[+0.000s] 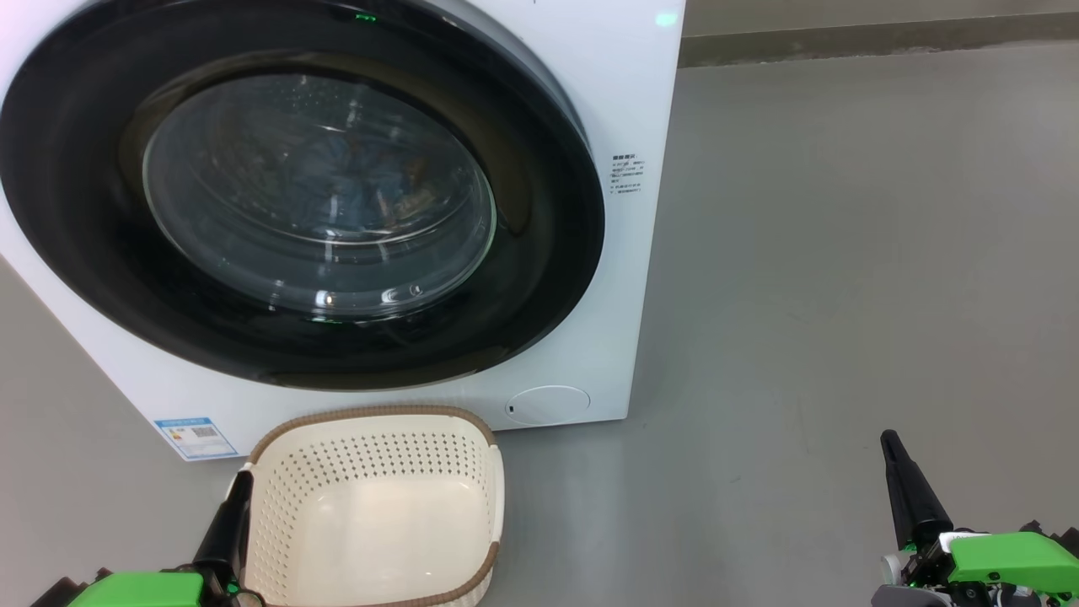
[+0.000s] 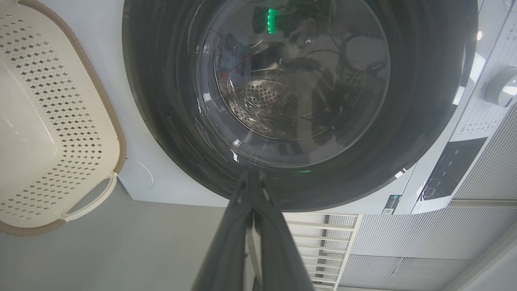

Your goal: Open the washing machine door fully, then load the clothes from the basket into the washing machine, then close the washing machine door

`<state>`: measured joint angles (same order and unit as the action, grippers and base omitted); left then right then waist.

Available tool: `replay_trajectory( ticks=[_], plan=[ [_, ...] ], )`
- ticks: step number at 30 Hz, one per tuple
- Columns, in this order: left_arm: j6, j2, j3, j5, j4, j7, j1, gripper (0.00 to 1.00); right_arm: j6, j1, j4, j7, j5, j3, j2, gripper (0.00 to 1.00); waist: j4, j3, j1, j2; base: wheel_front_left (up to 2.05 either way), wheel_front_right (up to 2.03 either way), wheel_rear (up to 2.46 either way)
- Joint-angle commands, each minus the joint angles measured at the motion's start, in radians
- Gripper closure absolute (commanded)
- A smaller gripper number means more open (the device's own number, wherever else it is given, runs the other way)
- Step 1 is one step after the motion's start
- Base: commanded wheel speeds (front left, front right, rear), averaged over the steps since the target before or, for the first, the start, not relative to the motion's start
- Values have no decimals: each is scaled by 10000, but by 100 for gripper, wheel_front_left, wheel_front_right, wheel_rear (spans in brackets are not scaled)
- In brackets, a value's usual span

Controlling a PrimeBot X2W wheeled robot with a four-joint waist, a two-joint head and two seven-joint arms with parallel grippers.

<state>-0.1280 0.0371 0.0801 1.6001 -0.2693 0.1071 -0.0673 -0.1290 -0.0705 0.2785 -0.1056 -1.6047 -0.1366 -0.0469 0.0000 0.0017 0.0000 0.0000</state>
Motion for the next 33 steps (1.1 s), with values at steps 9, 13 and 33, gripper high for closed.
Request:
replay_trajectory(
  ticks=[9, 13, 33],
  plan=[
    [-27, 131, 345, 80, 213, 65, -446, 100, -17, -413, -306, -81, -33, 220, -33, 100, 0, 0, 0, 0, 0, 0, 0],
    [-27, 131, 345, 80, 213, 65, -446, 100, -17, -413, -306, -81, -33, 220, -33, 100, 0, 0, 0, 0, 0, 0, 0],
    [-27, 131, 344, 80, 213, 65, -446, 100, -17, -413, -306, -81, -34, 221, -33, 100, 0, 0, 0, 0, 0, 0, 0]
  ],
)
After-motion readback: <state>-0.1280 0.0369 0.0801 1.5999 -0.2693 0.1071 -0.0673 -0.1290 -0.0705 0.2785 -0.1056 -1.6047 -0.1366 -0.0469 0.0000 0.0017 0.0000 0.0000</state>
